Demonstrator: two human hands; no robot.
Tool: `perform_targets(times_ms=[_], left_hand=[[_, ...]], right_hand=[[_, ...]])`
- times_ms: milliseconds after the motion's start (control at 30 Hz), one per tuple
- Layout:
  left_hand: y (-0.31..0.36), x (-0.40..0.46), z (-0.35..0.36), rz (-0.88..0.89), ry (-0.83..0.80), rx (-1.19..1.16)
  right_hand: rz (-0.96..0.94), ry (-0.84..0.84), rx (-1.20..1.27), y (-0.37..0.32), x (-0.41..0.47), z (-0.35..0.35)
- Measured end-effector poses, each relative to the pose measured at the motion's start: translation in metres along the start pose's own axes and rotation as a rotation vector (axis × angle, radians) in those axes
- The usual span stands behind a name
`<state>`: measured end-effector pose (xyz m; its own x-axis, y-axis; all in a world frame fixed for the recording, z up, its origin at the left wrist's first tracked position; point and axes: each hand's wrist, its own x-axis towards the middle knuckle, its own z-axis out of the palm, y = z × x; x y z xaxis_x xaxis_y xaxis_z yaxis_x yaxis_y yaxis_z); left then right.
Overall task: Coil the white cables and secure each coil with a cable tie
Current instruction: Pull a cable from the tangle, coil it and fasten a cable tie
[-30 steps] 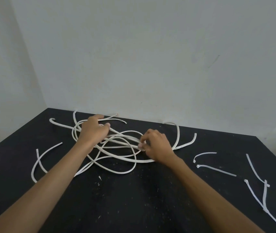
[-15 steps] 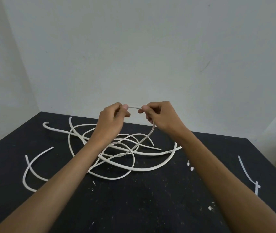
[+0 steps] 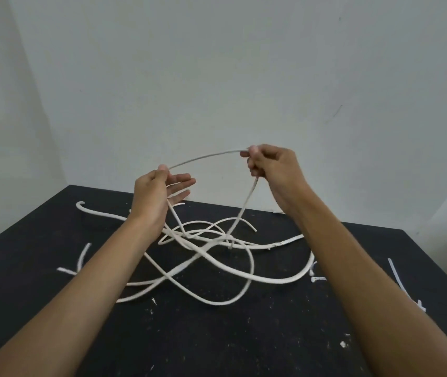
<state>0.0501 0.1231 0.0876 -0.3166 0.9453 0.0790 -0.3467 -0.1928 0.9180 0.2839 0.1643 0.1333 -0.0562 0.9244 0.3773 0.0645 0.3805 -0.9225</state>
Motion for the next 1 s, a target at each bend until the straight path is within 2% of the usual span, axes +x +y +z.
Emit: perform_targets(times_ms=[100,233,333,500,567,700,833,1000], left_hand=[[0.007,0.005,-0.002,-0.012,0.047,-0.146],[0.009,0.013,-0.022,-0.002,0.081,-0.144],[0.001,0.014,-0.034,-0.026,0.109,-0.037],[-0.022,0.007,-0.028,-0.098,0.100,0.239],[-0.028,0.004,-0.021,-0.118,0.073,0.372],[-0.034,-0.004,-0.007,-0.103,-0.075,0.570],[-0.034,-0.008,0.007,-0.086,-0.201,0.566],[-0.039,-0.020,0.021,-0.128,-0.492,0.634]], right_hand=[[0.188,-0.096,0.057,0.023,-0.011,0.009],[0.412,-0.389,-0.315,0.083,-0.065,-0.004],[0.434,-0.363,-0.381,0.096,-0.068,-0.019],[0.275,-0.195,-0.450,0.063,-0.040,-0.014],[0.216,-0.131,-0.400,0.048,-0.028,-0.006],[0.179,-0.026,-0.140,0.026,-0.006,0.005],[0.199,-0.043,0.028,0.014,0.001,0.014],[0.228,-0.047,0.260,-0.002,0.009,0.020]])
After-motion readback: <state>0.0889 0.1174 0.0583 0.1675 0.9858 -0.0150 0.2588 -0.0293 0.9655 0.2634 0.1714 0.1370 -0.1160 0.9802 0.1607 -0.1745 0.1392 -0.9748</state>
